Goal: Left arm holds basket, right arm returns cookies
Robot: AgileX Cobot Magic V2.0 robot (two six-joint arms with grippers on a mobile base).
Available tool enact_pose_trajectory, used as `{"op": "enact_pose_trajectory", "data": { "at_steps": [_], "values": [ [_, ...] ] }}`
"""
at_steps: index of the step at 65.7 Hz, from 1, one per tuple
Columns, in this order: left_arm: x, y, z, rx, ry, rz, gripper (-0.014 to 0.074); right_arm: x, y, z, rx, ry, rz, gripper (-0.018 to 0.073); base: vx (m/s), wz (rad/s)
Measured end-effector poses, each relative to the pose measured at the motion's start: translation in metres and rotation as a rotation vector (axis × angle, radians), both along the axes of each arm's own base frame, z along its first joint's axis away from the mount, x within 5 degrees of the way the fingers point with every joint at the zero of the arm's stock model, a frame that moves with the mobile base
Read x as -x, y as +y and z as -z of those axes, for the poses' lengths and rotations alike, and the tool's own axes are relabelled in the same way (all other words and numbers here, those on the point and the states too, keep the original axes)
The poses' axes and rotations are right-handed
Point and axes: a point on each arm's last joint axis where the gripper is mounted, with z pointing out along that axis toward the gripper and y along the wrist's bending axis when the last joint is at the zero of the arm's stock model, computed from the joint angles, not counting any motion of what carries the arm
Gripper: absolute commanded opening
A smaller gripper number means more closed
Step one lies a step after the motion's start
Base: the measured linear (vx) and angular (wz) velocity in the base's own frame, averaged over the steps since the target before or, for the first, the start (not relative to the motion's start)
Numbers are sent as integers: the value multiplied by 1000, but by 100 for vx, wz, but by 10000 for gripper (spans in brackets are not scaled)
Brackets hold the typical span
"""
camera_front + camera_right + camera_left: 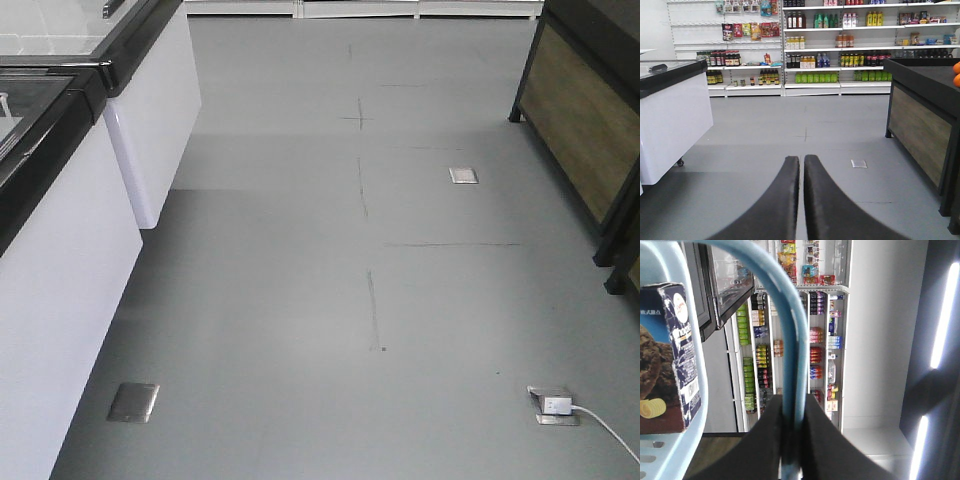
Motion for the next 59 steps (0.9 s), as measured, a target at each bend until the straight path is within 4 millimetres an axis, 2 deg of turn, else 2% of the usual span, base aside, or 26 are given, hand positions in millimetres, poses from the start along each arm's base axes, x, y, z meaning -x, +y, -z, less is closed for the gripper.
{"op": "enact_pose_trajectory", "data": {
  "at_steps": [15,24,31,44,52,59],
  "values": [
    [6,-11,-18,-77,37,5,-6,0,0,0,0,0,0,-11,0,0],
    [11,-25,-41,-149,39,-6,-4,0,0,0,0,0,0,-11,0,0],
    [10,-44,-62,-209,24,9,-4,0,0,0,0,0,0,-11,0,0],
    [3,-103,-111,-322,-57,105,-4,0,0,0,0,0,0,-11,0,0],
    [1,-153,-142,-393,-134,194,-3,0,0,0,0,0,0,-11,0,0],
    [1,-198,-158,-426,-183,291,-3,0,0,0,0,0,0,-11,0,0]
  ]
}}
